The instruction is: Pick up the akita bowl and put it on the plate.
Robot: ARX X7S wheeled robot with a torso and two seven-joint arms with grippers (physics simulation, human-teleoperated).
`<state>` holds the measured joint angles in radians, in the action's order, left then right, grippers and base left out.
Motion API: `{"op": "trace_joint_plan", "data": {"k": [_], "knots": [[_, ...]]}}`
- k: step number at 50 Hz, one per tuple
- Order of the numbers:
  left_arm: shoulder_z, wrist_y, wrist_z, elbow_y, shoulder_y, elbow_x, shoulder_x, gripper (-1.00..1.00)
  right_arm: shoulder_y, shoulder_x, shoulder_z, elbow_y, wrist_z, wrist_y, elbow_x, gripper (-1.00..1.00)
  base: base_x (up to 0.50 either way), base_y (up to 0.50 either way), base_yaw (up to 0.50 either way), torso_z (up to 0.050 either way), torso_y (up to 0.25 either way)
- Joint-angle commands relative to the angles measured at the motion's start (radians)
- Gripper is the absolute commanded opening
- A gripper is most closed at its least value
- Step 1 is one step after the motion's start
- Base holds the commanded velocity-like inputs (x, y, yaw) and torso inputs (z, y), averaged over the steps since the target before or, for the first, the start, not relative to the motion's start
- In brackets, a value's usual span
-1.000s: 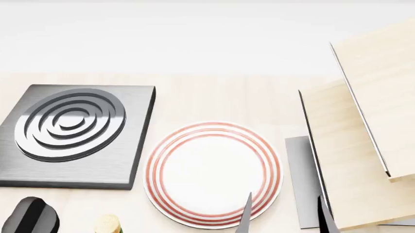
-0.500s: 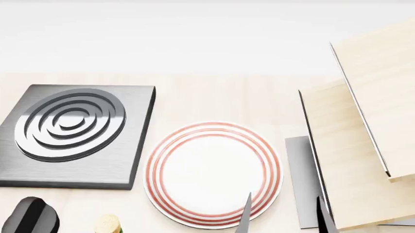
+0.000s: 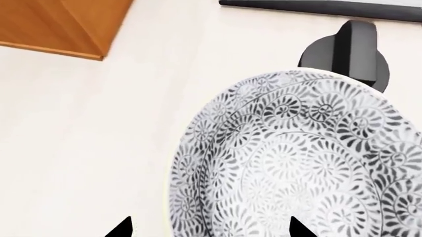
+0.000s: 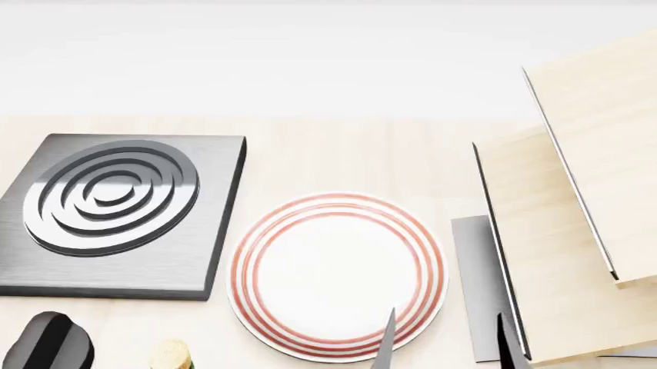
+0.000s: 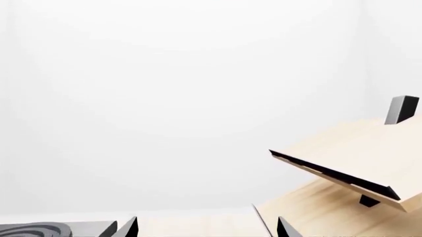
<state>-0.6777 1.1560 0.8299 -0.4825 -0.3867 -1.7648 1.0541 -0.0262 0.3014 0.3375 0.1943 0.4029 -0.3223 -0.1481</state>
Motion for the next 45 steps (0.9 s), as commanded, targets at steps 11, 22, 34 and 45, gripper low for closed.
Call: {"op": "trace_joint_plan", "data": {"k": [11,22,34,45], "knots": [[0.306,-0.062,0.013,0.169,0.193,-0.044,0.104,1.0,0.002,0.004,0.006,-0.011,0.004,-0.006,-0.006,1.0,0.0,0.0,0.0,0.0,0.0],[0.436,-0.056,-0.01,0.241,0.283,-0.024,0.104,1.0,0.003,0.007,0.007,-0.014,0.005,-0.009,-0.011,1.0,0.0,0.0,0.0,0.0,0.0],[0.562,-0.032,-0.039,0.336,0.378,0.019,0.077,1.0,0.007,0.007,0.011,-0.024,0.007,-0.014,-0.013,1.0,0.0,0.0,0.0,0.0,0.0],[0.63,-0.019,-0.058,0.39,0.439,0.056,0.051,1.0,0.009,0.008,0.013,-0.031,0.009,-0.018,-0.015,1.0,0.0,0.0,0.0,0.0,0.0]]}}
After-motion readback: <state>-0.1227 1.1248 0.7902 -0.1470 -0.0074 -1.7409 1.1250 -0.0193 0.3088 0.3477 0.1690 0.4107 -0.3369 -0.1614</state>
